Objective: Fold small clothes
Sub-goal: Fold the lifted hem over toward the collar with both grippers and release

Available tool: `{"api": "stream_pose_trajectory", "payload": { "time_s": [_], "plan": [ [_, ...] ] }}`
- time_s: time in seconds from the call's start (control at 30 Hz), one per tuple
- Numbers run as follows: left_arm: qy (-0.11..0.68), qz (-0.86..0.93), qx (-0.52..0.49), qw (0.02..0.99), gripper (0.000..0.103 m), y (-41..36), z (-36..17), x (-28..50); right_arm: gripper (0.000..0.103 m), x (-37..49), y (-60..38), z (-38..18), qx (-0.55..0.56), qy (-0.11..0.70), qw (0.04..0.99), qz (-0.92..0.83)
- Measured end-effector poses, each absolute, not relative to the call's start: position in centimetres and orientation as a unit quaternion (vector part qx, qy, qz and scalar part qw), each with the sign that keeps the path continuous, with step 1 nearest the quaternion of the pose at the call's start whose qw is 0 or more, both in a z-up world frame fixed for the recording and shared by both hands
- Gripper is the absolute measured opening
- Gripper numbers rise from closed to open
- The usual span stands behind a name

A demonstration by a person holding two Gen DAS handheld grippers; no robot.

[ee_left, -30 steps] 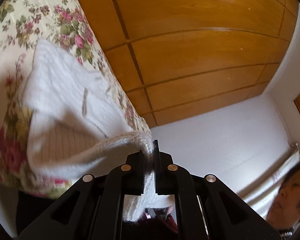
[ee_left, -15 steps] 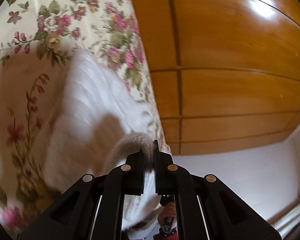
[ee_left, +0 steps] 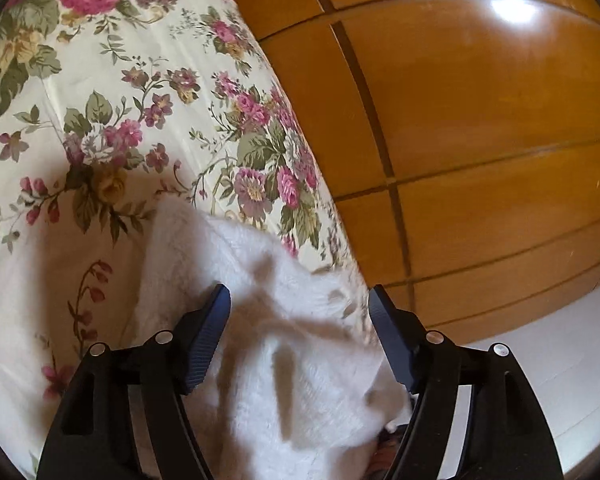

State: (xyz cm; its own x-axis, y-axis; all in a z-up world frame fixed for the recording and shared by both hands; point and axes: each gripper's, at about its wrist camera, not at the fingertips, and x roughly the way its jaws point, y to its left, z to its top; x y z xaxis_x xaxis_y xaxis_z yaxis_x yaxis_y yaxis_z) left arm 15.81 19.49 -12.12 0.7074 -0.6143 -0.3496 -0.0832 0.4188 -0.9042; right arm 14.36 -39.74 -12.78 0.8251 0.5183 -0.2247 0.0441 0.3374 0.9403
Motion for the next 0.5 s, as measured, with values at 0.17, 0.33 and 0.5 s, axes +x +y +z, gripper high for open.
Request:
{"api": "stream_pose_trajectory", "payload": {
  "time_s": [0.17, 0.33, 0.5],
  "plan": [
    [0.349, -0.240, -0.488, 0.764, 0.070, 18.9, -11.4, 12.5, 0.080, 12.8, -37.9, -10.9, 0.550, 0.276, 0.760, 0.210],
    [0.335, -0.302, -0.439, 0.777, 0.071, 18.1, -10.3, 8.2, 0.083, 12.1, -36.0, -10.2, 0.487, 0.327, 0.774, 0.236],
    [0.376, -0.359, -0.375, 0.768, 0.071, 14.6, -9.5, 7.9, 0.092, 13.2, -33.7, -9.8, 0.442, 0.357, 0.778, 0.267]
  ]
}}
